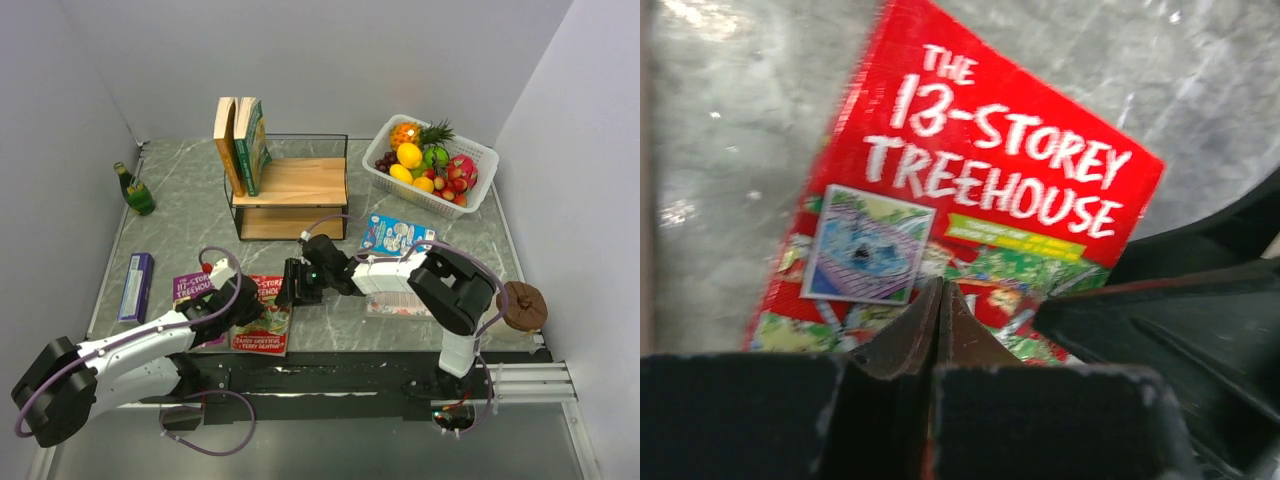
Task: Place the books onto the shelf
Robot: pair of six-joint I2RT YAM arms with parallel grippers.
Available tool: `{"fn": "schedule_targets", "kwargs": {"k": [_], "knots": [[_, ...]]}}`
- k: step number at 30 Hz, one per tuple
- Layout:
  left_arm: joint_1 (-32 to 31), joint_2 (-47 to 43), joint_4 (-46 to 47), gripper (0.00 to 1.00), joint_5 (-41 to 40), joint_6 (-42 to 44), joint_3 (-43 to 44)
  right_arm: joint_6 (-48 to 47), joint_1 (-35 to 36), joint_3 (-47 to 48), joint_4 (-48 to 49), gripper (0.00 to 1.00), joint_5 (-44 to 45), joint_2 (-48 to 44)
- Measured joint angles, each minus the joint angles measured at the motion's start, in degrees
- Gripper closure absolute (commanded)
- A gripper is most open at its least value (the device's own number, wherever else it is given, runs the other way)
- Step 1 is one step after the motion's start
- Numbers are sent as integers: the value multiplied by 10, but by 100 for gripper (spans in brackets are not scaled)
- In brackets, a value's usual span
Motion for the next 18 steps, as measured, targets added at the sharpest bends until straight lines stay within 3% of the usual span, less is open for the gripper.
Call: {"fn": "schedule_targets", "kwargs": {"k": [3,8,11,15,18], "knots": [[1,1,34,97,4,-9,-14,2,-2,1,10,64,-6,10],[3,-2,77,98,7,-22,-37,17,-3,1,38,80,-22,27],[4,-5,90,98,7,-25,-44,23,-3,1,58,100,-35,33],[5,-17,85,86,4,-23,-44,23,-2,-8,82,100,-40,34],[2,-53,47,66,3,-5,-37,19,3,-23,82,100,-35,13]]}}
